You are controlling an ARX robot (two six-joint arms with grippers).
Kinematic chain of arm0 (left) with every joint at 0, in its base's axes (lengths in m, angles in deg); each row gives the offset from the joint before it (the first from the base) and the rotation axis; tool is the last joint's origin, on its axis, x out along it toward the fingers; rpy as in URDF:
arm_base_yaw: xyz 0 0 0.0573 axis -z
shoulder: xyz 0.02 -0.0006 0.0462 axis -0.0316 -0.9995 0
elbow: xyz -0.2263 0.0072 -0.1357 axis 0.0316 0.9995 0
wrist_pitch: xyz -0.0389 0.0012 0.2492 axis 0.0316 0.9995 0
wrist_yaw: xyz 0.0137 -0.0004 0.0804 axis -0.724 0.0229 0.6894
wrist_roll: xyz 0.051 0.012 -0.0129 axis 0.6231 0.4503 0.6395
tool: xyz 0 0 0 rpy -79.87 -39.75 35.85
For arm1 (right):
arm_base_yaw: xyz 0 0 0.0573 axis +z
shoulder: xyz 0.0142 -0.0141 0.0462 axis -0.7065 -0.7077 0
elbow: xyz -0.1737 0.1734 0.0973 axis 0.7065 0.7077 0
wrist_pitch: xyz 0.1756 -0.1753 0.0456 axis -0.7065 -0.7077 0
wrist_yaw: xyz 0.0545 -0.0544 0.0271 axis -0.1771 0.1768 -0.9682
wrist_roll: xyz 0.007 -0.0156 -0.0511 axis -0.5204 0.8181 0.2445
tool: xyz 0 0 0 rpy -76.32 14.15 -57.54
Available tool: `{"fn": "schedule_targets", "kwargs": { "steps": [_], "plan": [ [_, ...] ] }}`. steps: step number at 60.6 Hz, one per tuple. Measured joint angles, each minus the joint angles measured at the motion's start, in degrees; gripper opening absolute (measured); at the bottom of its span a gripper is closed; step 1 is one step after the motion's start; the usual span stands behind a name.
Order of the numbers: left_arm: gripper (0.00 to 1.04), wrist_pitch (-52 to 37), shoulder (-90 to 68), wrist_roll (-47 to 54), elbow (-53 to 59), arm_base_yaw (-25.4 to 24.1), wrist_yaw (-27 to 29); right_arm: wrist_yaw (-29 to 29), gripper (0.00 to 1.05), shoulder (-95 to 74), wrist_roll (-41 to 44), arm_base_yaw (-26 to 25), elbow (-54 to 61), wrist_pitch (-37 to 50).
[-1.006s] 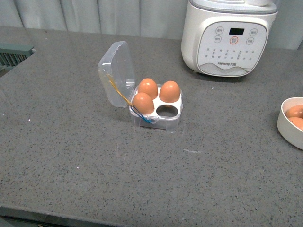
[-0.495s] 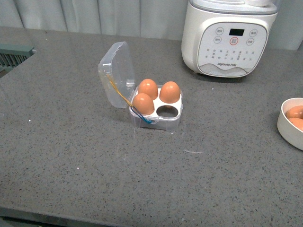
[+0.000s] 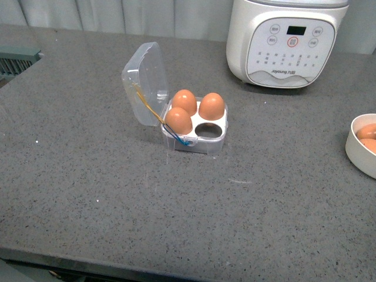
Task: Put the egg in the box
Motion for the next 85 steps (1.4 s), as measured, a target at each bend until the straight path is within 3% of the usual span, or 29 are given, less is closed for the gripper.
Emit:
{"fn": "schedule_targets", "kwargs": {
  "steps": [22,46,85],
  "plan": [
    [0.98,0.0,0.0,0.0,0.0,0.0,0.0,-10.6,0.95,-28.0,4.1,-3.3,-8.0,10.6],
    [0.98,0.0,0.0,0.0,0.0,0.0,0.0,-13.5,0.95,-41.9,7.2,-3.5,-14.3,16.1],
    [0.98,0.0,0.0,0.0,0.0,0.0,0.0,-15.5,0.95,-55.1,9.5,-1.2,-24.2,16.6]
  ]
}}
